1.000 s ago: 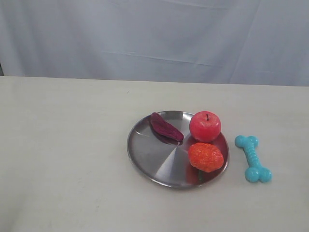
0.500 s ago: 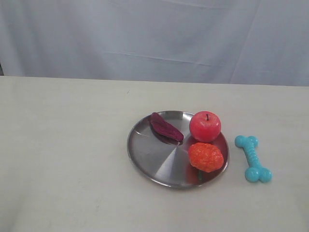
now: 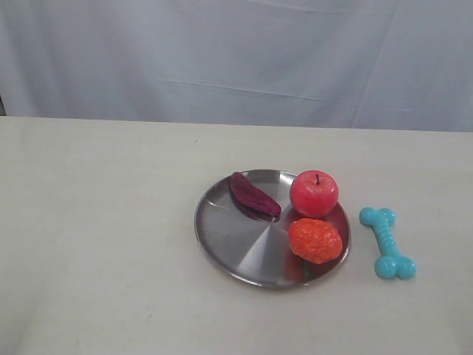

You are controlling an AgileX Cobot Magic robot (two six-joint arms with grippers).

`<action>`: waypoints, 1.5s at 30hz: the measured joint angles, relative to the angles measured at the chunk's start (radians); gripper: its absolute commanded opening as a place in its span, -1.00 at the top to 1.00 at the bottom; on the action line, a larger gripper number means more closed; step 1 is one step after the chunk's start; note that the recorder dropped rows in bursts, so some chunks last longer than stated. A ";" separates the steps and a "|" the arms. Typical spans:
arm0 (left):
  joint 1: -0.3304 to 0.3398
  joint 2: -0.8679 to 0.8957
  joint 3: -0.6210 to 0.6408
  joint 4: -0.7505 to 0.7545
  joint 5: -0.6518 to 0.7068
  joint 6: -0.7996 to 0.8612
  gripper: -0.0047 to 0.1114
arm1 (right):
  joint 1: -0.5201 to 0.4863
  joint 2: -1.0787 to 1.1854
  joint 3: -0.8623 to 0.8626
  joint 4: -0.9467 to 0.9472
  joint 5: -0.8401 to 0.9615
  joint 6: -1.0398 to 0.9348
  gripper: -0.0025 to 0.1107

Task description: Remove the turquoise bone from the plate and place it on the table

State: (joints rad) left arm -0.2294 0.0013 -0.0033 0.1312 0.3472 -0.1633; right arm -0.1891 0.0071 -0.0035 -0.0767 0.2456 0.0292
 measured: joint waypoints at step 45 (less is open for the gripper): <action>0.000 0.000 0.000 0.000 0.000 0.000 0.92 | 0.000 -0.001 0.000 0.021 0.102 0.004 0.96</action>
State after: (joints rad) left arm -0.2294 0.0013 -0.0033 0.1312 0.3472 -0.1633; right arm -0.1891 0.0057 -0.0035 -0.0560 0.3477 0.0329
